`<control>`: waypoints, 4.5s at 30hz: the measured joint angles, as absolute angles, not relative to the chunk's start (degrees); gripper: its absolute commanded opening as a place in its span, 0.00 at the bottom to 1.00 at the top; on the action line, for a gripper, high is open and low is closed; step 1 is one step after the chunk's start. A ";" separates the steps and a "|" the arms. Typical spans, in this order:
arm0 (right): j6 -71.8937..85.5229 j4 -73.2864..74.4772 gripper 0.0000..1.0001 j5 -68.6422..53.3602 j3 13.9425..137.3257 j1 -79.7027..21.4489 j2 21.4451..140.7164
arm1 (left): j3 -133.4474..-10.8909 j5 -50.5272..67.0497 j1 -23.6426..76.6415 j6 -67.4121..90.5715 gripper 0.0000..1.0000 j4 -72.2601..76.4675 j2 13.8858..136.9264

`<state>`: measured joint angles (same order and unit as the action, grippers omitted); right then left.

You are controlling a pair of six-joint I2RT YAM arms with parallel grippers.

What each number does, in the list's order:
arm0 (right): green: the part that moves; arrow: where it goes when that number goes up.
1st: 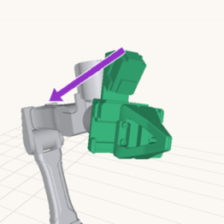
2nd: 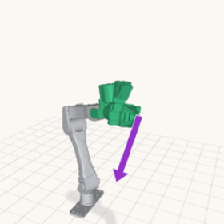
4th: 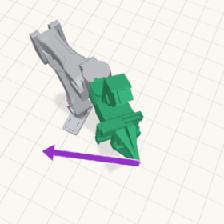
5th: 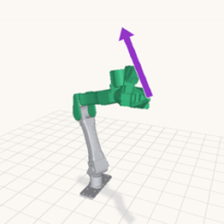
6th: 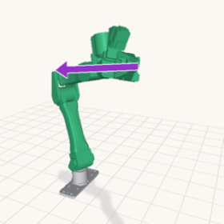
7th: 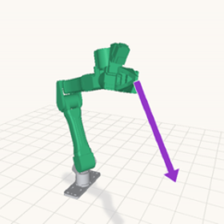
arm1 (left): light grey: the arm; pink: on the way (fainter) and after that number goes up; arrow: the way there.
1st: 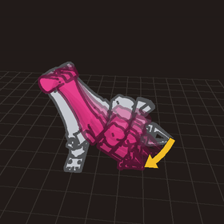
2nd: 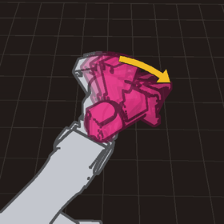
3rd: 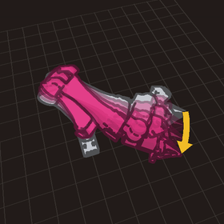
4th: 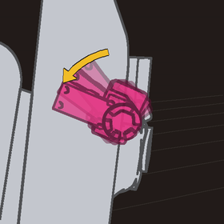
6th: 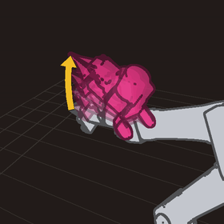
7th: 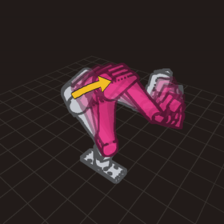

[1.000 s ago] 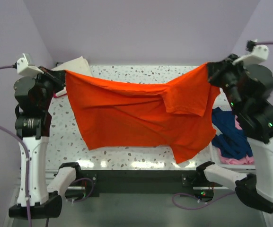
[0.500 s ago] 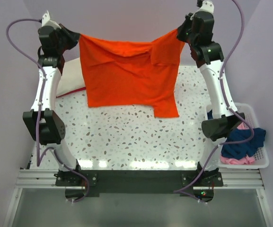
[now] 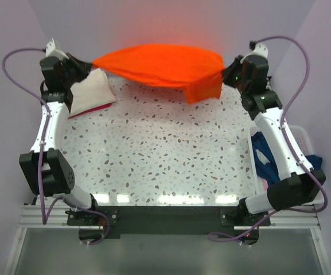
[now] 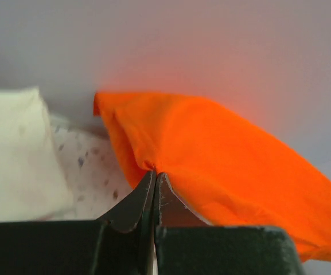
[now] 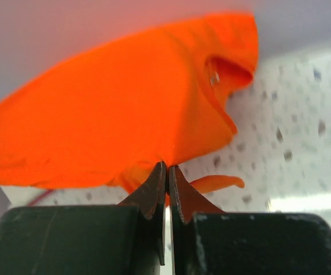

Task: Fold and stack the t-shirts
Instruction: Flatten the tshirt out, then fold the tshirt

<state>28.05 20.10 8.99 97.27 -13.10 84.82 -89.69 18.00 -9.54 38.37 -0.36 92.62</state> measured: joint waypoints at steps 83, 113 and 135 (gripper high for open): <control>31.09 33.26 0.44 10.96 46.70 -11.38 68.77 | -30.50 12.71 -9.23 43.86 0.08 -15.55 65.47; 34.48 38.52 0.00 6.59 42.13 -11.22 55.37 | -29.98 5.87 -9.26 42.89 0.06 -26.50 56.69; 33.61 41.08 0.06 7.94 43.59 -11.22 58.26 | -26.35 0.27 -2.81 48.93 0.38 -29.30 51.22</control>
